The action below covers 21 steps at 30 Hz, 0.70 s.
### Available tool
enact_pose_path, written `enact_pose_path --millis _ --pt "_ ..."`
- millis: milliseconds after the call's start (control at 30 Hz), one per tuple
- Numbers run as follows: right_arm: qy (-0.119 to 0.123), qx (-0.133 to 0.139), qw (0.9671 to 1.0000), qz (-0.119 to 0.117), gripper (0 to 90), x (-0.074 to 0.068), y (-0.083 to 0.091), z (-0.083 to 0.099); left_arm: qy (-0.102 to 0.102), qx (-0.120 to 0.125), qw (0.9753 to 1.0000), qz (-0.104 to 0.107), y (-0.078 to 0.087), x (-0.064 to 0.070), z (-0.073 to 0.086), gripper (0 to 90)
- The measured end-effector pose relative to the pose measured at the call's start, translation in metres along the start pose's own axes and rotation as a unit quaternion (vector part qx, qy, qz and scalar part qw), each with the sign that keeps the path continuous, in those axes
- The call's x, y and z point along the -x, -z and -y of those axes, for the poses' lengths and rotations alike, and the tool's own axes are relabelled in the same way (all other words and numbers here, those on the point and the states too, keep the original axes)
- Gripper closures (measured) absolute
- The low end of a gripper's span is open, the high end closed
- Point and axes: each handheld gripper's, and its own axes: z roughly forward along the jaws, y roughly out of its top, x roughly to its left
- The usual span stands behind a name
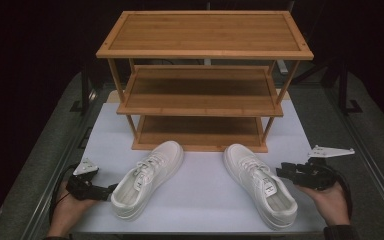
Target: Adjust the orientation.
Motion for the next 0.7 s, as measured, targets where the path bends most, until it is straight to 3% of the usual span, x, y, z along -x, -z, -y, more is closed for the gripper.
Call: enact_pose_path --millis 467,700 --pt "0.017 0.055 0.9976 -0.04 53.4 -0.029 0.026 -0.009 0.0 0.0 1.0 0.0 0.0 0.0 0.0 0.4" --pt "0.029 0.043 0.9971 -0.056 46.5 -0.041 0.021 -0.011 0.0 0.0 1.0 0.0 0.0 0.0 0.0 0.4"
